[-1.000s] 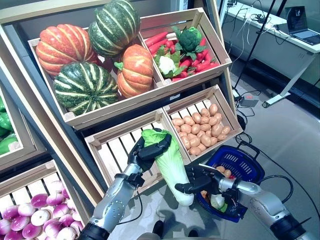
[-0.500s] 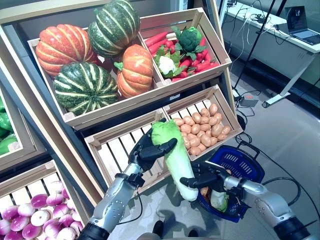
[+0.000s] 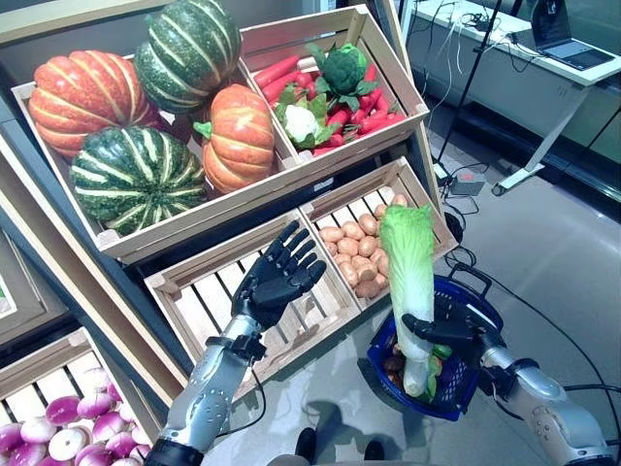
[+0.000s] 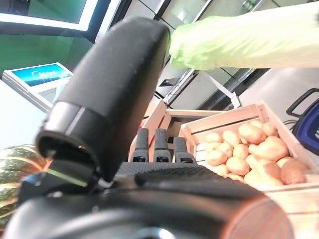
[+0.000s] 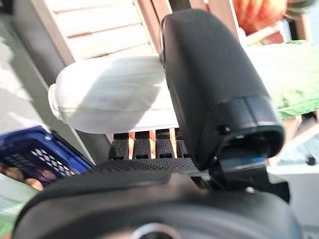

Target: Put vegetables into the basket

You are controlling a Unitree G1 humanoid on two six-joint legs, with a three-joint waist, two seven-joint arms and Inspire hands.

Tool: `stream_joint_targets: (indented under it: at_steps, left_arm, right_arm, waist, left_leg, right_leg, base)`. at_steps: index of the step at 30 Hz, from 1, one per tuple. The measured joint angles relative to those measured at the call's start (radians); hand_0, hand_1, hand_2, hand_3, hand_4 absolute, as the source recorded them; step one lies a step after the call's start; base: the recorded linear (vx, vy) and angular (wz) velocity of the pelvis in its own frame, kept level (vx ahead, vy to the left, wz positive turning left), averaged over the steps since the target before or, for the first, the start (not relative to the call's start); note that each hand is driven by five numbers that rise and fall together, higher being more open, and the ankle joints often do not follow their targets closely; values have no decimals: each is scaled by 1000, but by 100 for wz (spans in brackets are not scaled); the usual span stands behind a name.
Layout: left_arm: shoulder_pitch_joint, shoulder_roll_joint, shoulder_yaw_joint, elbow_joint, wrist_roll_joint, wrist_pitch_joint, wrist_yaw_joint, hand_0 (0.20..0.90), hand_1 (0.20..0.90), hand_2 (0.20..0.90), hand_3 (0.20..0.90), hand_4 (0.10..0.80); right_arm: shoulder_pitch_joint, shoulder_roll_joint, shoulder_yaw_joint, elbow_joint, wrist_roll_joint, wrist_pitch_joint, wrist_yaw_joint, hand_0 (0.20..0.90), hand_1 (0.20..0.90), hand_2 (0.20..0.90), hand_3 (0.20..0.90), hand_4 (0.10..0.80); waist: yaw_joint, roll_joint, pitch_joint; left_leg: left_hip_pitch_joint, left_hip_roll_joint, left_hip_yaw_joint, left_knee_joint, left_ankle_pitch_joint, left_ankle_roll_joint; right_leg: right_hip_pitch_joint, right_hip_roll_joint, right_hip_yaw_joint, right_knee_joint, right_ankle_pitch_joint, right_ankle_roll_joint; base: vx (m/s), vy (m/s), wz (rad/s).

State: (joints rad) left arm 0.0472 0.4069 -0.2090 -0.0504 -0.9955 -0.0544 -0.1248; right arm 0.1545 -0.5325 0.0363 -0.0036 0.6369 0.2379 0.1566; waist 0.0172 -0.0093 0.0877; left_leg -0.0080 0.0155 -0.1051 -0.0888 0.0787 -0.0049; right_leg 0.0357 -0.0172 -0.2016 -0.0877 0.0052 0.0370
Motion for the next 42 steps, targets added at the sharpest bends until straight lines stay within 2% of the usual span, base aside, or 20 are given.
stream_joint_targets:
  at_steps: [4, 8, 12, 14, 15, 18, 19, 23, 25, 28, 33, 38, 40, 42]
  left_arm:
    - [16, -5, 19, -3, 10, 3, -1, 900, 900, 900, 900, 800]
    - [29, -6, 45, -3, 13, 4, 1, 900, 900, 900, 900, 800]
    - [28, -6, 51, -3, 19, -1, 1, 900, 900, 900, 900, 800]
    - [15, -4, 51, -1, 19, -8, 0, 900, 900, 900, 900, 800]
    - [-16, 0, 35, 16, 19, -29, -2, 900, 900, 900, 900, 800]
    - [-95, 0, 28, 34, 17, -45, -3, 900, 900, 900, 900, 800]
    - [-118, 2, 26, 34, 9, -61, -8, 900, 900, 900, 900, 800]
    - [-187, 5, 21, 34, -22, -99, -38, 900, 900, 900, 900, 800]
    - [-224, 6, 12, 35, -23, -107, -48, 900, 900, 900, 900, 800]
    - [-257, 8, -23, 61, -22, -134, -56, 900, 900, 900, 900, 800]
    - [-281, 17, -67, 71, -20, -158, -63, 900, 900, 900, 900, 800]
    - [-315, 18, -69, 71, -55, -190, -70, 900, 900, 900, 900, 800]
    - [-335, 18, -68, 72, -62, -194, -69, 900, 900, 900, 900, 800]
    - [-338, 19, -67, 74, -62, -200, -69, 900, 900, 900, 900, 800]
  right_arm:
    - [19, 64, -36, 20, 16, -75, -76, 300, 300, 300, 300, 400]
    - [18, 134, -75, 109, 50, -177, -236, 300, 300, 300, 300, 400]
    - [2, 154, -75, 182, 37, -279, -363, 300, 300, 300, 300, 400]
    - [-45, 153, -76, 234, 38, -327, -421, 300, 300, 300, 300, 400]
    - [-100, 149, -74, 315, 41, -388, -447, 300, 300, 300, 300, 400]
    - [-220, 148, -116, 446, 99, -437, -501, 300, 300, 300, 300, 400]
    - [-259, 147, -120, 482, 150, -482, -509, 300, 300, 300, 300, 400]
    - [-384, 150, -137, 557, 294, -573, -512, 300, 300, 300, 300, 400]
    - [-462, 150, -139, 605, 368, -591, -512, 300, 300, 300, 300, 400]
    - [-567, 150, -137, 692, 444, -606, -511, 300, 300, 300, 300, 400]
    - [-685, 138, -129, 765, 476, -617, -511, 300, 300, 300, 300, 400]
    - [-775, 130, -126, 806, 489, -617, -513, 300, 300, 300, 300, 400]
    - [-810, 128, -122, 819, 509, -607, -514, 300, 300, 300, 300, 400]
    - [-839, 113, -97, 851, 509, -545, -533, 300, 300, 300, 300, 400]
  waist:
    - [-2, 1, 0]
    - [1, 1, 4]
    - [3, 7, 19]
    - [1, 13, 59]
    - [0, 14, 94]
    - [9, 23, 191]
    - [17, 28, 234]
    - [38, 48, 365]
    - [62, 47, 412]
    - [83, 49, 432]
    - [109, 50, 434]
    - [114, 50, 435]
    - [113, 49, 435]
    - [116, 50, 435]
  left_leg:
    - [-2, 1, 8, 0, -2, 1]
    - [-6, 0, 10, 0, -2, 2]
    - [-40, 0, 11, 2, 4, 0]
    - [-69, 1, 11, 9, 12, 0]
    - [-109, -1, 6, 37, 13, -1]
    - [-186, -3, 0, 87, 17, -5]
    - [-232, -10, -1, 123, 17, -7]
    - [-355, -21, 0, 225, 11, -14]
    - [-438, -33, -3, 293, 2, -20]
    - [-533, -49, -8, 376, -15, -25]
    - [-680, -71, -26, 523, -48, -29]
    - [-806, -85, -27, 654, -80, -33]
    - [-861, -87, -29, 709, -94, -38]
    - [-902, -88, -27, 749, -100, -39]
  right_leg:
    - [-8, 1, 8, 1, 0, 0]
    - [-12, 1, 11, 1, 0, 1]
    - [-51, 2, 11, 13, 1, 1]
    - [-88, 2, 13, 34, 2, 1]
    - [-130, 2, 11, 71, -1, -2]
    - [-203, -1, 6, 122, -3, -5]
    - [-246, -3, 4, 163, -11, -9]
    - [-390, -23, -5, 335, -66, -22]
    - [-494, -42, -6, 460, -108, -32]
    - [-600, -69, -8, 569, -143, -40]
    - [-735, -99, -21, 713, -187, -57]
    - [-846, -114, -20, 827, -214, -66]
    - [-893, -117, -20, 870, -221, -70]
    - [-932, -121, -17, 904, -224, -71]
  base:
    - [-29, -32, -7]
    - [-49, -37, -2]
    - [-210, -23, -1]
    - [-309, -15, -1]
    - [-200, -24, 5]
    - [-234, -20, 12]
    - [-233, -19, 20]
    - [-193, -23, 18]
    - [-167, -25, 14]
    - [-103, -27, 14]
    - [-63, -20, 15]
    - [-9, -29, 7]
    - [0, 0, 0]
    - [15, -6, 0]
